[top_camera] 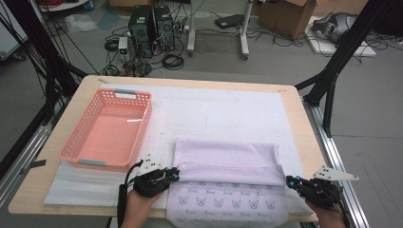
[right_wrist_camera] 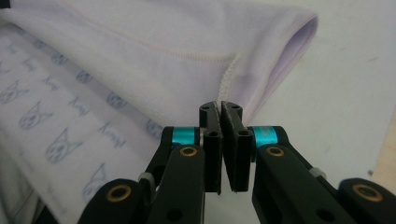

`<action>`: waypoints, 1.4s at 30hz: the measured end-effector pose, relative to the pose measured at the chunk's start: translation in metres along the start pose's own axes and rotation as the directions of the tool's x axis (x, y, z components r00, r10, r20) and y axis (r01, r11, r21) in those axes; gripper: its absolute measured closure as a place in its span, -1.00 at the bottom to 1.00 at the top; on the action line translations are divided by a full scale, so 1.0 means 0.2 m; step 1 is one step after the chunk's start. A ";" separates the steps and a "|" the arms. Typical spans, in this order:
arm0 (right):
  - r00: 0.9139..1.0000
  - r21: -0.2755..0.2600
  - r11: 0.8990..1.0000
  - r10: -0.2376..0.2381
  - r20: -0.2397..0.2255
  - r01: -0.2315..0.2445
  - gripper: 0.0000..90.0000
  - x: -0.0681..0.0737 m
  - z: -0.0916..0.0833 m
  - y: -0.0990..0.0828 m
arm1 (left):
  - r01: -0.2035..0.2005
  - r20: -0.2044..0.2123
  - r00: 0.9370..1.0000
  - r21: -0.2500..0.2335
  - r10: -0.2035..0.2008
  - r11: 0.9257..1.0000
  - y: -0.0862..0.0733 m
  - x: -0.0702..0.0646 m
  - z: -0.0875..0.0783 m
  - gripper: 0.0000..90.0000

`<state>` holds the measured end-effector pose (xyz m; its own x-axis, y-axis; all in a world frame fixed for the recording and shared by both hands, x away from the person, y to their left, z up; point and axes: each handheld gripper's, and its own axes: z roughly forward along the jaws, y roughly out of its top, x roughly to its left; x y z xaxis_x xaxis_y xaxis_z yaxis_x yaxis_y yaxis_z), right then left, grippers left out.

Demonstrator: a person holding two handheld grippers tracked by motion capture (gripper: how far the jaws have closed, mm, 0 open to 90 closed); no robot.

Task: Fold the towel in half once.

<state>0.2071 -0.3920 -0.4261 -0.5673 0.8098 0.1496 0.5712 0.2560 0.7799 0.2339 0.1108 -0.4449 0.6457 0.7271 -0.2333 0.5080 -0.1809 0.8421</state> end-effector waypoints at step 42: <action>0.997 0.028 0.999 -0.040 -0.061 0.042 0.94 0.19 -0.10 -0.13 | -0.024 0.100 0.995 0.012 0.023 1.000 -0.15 -0.13 -0.24 0.95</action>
<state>0.1587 -0.3788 -0.4275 -0.6253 0.7649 0.1550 0.5630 0.3045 0.7683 0.1753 0.1292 -0.4414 0.7110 0.6526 -0.2618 0.4991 -0.2061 0.8417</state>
